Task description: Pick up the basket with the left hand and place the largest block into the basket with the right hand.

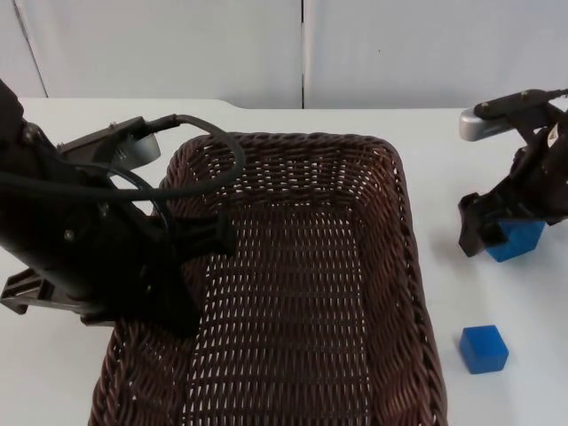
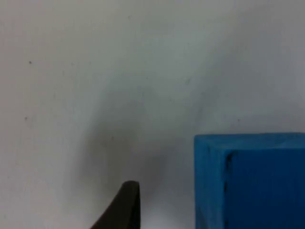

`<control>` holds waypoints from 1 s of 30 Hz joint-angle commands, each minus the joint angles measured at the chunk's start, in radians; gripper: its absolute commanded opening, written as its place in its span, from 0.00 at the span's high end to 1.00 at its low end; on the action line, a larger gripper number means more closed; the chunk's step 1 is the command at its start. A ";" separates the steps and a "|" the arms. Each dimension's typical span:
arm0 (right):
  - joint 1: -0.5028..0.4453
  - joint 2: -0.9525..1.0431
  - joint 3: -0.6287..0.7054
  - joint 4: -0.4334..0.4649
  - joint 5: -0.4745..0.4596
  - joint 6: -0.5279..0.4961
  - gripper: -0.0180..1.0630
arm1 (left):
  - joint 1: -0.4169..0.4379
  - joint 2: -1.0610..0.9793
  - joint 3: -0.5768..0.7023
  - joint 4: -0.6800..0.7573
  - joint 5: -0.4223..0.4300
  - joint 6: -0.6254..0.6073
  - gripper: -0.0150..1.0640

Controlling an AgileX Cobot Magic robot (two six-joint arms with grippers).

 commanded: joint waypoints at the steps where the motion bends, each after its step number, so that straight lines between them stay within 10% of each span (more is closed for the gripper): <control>1: 0.007 0.003 -0.003 -0.002 -0.023 -0.007 0.01 | -0.006 -0.005 -0.002 -0.010 -0.011 -0.007 0.99; 8: 0.007 0.001 -0.003 -0.002 -0.024 -0.007 0.10 | -0.006 -0.005 -0.002 -0.012 -0.016 -0.007 0.99; 21: 0.007 -0.104 -0.003 0.002 0.055 0.003 0.98 | -0.006 -0.005 -0.002 -0.014 -0.016 -0.007 0.99; 30: 0.007 -0.340 -0.003 0.008 0.203 0.003 0.98 | -0.006 -0.005 -0.002 -0.023 -0.016 -0.007 0.99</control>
